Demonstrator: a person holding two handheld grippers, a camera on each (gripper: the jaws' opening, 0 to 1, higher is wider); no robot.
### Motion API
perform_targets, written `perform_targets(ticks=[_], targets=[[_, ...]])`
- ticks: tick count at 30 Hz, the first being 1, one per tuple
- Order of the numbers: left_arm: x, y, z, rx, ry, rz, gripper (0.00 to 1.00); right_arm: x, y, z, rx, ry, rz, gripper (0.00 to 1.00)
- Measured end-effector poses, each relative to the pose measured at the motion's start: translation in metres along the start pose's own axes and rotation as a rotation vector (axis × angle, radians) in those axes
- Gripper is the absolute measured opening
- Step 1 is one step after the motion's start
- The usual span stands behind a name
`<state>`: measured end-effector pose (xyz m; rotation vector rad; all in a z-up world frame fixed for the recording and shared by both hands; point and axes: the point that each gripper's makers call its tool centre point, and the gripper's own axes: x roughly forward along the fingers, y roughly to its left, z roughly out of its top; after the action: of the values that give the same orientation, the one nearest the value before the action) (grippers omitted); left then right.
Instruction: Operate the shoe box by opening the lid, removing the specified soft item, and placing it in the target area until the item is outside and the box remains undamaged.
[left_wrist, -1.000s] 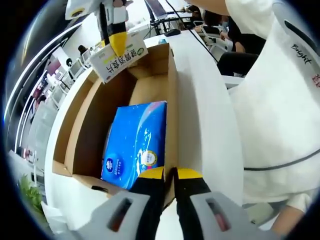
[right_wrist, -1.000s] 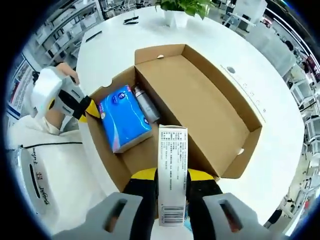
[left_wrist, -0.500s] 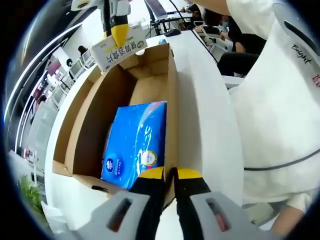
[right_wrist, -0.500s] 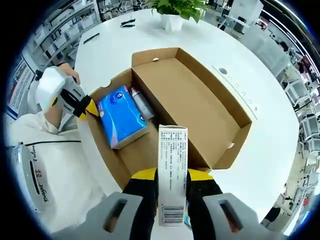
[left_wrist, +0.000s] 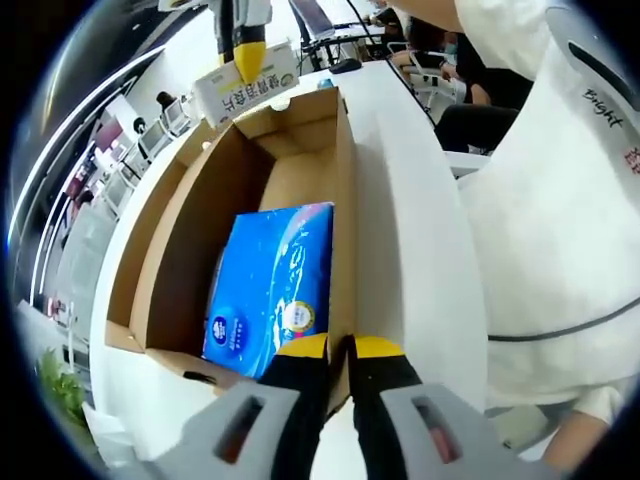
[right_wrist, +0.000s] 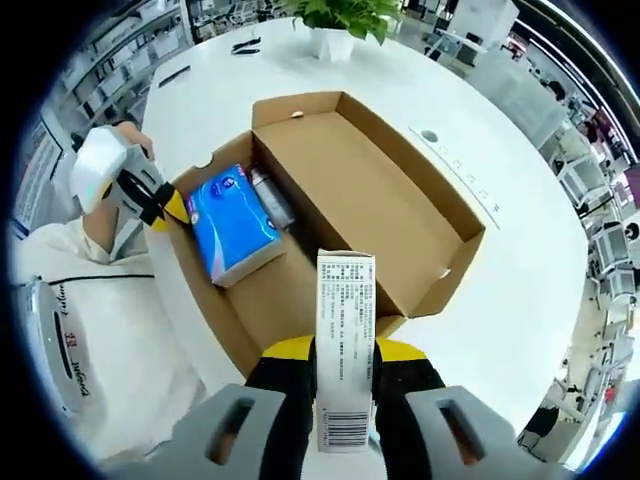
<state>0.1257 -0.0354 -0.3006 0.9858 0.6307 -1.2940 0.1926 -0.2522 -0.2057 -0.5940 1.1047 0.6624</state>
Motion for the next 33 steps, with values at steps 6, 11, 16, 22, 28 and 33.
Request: perform_targets(ticks=[6, 11, 16, 22, 28, 33], targets=[[0.000, -0.001, 0.000, -0.001, 0.001, 0.001, 0.06, 0.000, -0.004, -0.011, 0.010, 0.011, -0.014, 0.20], [0.000, -0.001, 0.000, -0.001, 0.000, 0.002, 0.07, 0.000, -0.004, -0.017, 0.018, 0.019, -0.013, 0.20], [-0.001, -0.002, 0.000, 0.000, -0.001, 0.004, 0.07, -0.002, -0.010, -0.021, -0.002, 0.006, -0.038, 0.20], [-0.001, -0.002, 0.000, -0.002, 0.000, 0.002, 0.07, -0.004, -0.026, -0.034, 0.075, 0.030, -0.081, 0.20], [-0.001, -0.002, 0.000, 0.000, -0.002, 0.004, 0.07, -0.006, -0.042, -0.043, 0.104, 0.024, -0.092, 0.20], [-0.001, -0.001, 0.000, 0.002, -0.004, 0.004, 0.07, -0.008, -0.051, -0.054, 0.118, 0.024, -0.114, 0.20]])
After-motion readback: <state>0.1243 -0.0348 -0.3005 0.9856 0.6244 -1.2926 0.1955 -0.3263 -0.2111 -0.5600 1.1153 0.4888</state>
